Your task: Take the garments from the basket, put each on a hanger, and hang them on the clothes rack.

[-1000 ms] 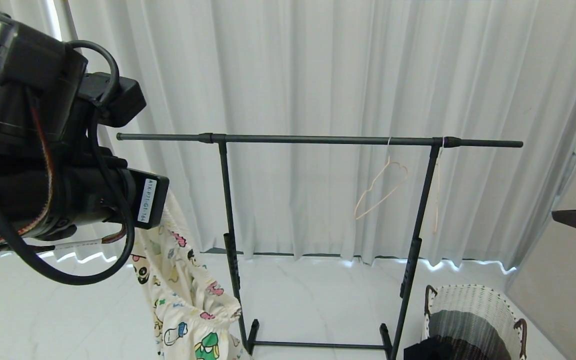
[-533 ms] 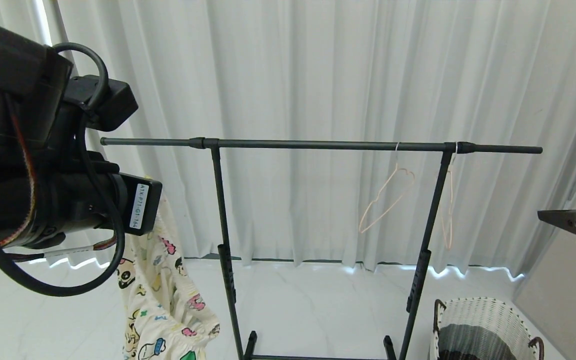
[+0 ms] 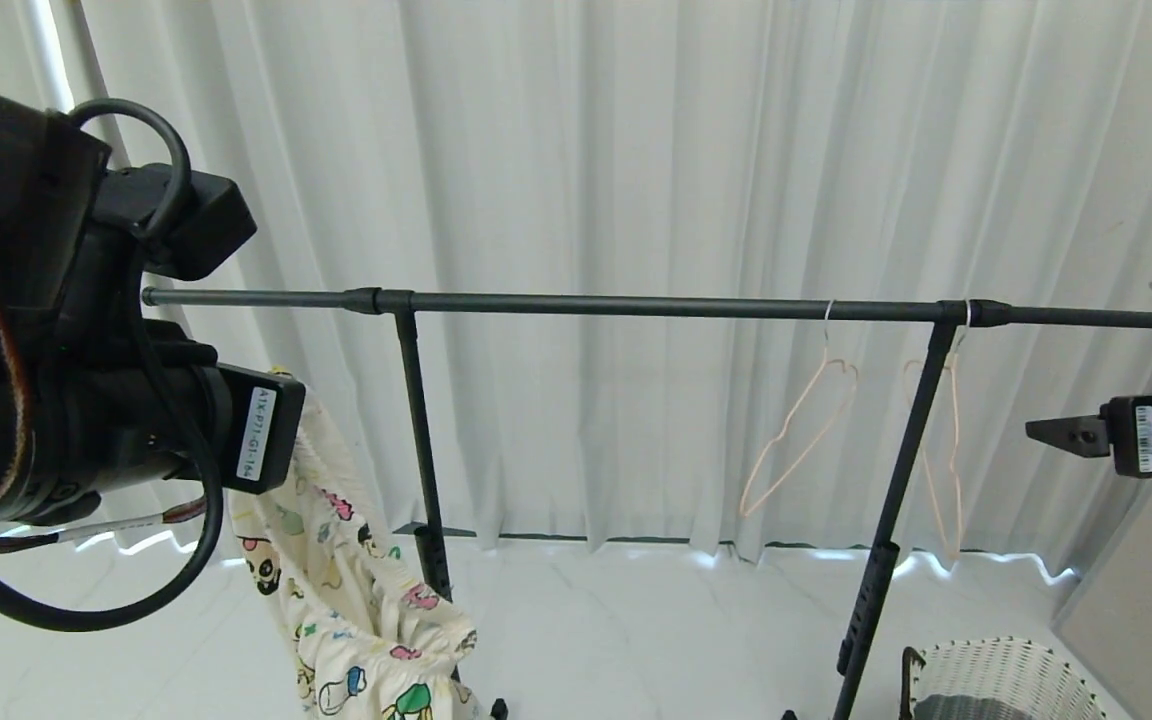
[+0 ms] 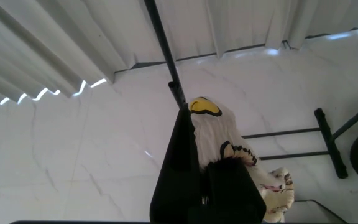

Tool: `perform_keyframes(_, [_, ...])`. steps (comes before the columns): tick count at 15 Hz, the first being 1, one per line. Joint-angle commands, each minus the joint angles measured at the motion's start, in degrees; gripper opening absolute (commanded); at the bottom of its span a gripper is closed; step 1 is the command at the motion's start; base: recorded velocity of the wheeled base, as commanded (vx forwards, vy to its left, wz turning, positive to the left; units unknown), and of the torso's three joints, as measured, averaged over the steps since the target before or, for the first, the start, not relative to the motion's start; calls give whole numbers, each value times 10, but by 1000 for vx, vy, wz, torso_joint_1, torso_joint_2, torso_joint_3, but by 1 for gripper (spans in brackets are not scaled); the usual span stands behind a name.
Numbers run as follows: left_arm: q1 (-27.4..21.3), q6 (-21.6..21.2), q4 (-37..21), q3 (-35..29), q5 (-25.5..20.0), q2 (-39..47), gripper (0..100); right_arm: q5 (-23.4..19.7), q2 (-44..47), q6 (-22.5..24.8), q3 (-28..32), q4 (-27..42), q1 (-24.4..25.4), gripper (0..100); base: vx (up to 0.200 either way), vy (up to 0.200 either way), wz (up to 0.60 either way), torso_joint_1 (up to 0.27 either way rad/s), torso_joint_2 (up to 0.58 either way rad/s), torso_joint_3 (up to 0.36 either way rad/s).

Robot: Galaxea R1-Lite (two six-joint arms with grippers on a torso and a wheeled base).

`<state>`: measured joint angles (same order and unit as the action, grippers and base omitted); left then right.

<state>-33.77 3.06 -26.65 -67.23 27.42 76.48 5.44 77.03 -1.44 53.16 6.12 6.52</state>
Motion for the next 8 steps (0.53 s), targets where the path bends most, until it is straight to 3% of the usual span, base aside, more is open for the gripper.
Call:
perform_keyframes(1, [-2, 0, 0, 11, 0, -7, 0, 1, 58, -8, -11, -25, -12, 100, 200, 0, 0, 7, 7, -2])
perform_keyframes(5, [-2, 0, 1, 21, 0, -12, 0, 3, 134, -22, -23, -77, -34, 100, 200, 0, 0, 5, -2, 5])
perform_keyframes(8, [-2, -1, 1, 25, 0, -9, 0, 5, 204, -53, -33, -141, -35, 100, 0, 0, 0, 0, 0, 0])
